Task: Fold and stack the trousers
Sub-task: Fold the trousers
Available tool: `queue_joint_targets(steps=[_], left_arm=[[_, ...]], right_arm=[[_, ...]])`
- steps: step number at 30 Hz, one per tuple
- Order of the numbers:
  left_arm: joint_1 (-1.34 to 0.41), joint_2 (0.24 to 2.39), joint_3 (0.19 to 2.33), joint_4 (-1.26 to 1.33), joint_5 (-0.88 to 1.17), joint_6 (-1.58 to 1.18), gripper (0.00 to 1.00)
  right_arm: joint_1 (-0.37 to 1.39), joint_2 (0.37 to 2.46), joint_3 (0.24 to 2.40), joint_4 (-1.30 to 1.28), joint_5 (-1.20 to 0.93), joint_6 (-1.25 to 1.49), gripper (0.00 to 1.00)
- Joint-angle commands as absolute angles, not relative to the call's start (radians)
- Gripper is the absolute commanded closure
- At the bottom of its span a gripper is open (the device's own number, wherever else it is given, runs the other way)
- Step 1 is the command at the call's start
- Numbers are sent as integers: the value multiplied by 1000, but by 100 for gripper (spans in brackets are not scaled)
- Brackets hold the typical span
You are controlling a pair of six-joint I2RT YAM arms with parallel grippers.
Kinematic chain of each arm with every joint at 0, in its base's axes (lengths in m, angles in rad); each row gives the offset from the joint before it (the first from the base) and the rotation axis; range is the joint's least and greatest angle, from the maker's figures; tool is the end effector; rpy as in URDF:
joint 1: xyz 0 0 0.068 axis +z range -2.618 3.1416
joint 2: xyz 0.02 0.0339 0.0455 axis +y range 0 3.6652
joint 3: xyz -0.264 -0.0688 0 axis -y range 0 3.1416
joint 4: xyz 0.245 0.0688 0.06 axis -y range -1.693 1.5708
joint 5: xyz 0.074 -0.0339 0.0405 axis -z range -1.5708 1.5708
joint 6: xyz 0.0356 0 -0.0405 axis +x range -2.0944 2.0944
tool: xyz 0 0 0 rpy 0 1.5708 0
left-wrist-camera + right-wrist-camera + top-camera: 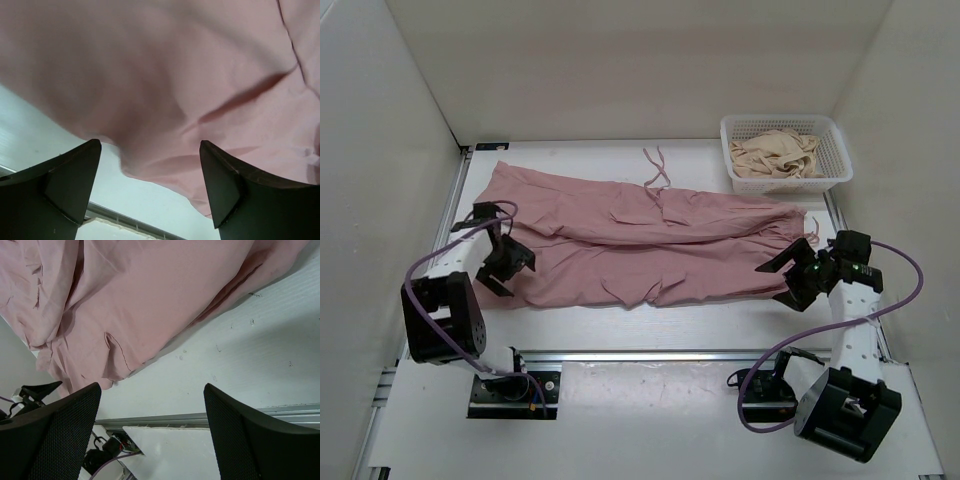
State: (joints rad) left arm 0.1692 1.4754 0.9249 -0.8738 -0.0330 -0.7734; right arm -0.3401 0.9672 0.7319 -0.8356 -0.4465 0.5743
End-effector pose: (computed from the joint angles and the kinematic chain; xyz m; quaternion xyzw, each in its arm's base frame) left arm 0.2473 0.0434 0.1909 -0.4538 0.8879 -0.0061 0.0748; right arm 0.1685 -0.0433 0.2390 0.3680 0.8720 0.2412 0.2145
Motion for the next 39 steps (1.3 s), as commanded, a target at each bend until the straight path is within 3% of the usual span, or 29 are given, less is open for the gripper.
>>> queue_joint_targets(steps=[1,15,21,30,39], left_arm=[[91,1497,908,-848,-18,-836,8],[29,1608,890,-821,-77,-876,5],[72,1418,995,-931,-138,-858,1],[415,1500,1183,-973,-305,-601,1],[751,1707,1125,-901,-167,-580,1]], right_arm=[[-344,940,715,-825,-451,580,12],[-344,931,715,-825,-442,580,12],[-344,922,715,-825,-442,580,12],[-344,931,715,-825,-442,571,12],[-344,949,715,-825,-451,552,12]])
